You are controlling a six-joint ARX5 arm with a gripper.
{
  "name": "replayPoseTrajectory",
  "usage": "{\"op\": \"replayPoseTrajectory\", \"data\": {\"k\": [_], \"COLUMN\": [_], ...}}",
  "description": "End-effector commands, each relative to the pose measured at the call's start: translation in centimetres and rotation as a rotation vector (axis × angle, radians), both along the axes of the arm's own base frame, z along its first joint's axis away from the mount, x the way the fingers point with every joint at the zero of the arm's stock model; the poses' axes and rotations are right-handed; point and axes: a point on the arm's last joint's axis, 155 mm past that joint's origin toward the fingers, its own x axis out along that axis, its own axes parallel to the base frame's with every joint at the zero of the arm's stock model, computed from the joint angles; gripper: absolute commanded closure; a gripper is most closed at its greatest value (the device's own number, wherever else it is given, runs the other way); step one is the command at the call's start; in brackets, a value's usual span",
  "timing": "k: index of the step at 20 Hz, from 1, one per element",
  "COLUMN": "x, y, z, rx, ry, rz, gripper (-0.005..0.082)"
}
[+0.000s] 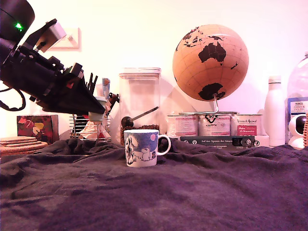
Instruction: Pick up the coffee capsules on the table and drop them inside the coffee cup
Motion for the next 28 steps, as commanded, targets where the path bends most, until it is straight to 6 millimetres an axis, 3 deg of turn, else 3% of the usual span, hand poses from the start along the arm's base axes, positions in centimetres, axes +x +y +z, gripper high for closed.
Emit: {"op": "replayPoseTrajectory", "data": {"k": [1,15,22,28], "x": [0.5,2.8,5.1,7.3], "y": [-0.2,-0.6,-3.1,-5.7], "z": [1.7,6.6,6.3,4.3], "rx": [-0.024,-0.110,-0.077,-0.025], "ry": [-0.048,-0.177,-0.098,0.026], "rz": [0.004,0.044,0.012,-0.017], "gripper": [0.0630,0.0629,0.0624,0.0624]}}
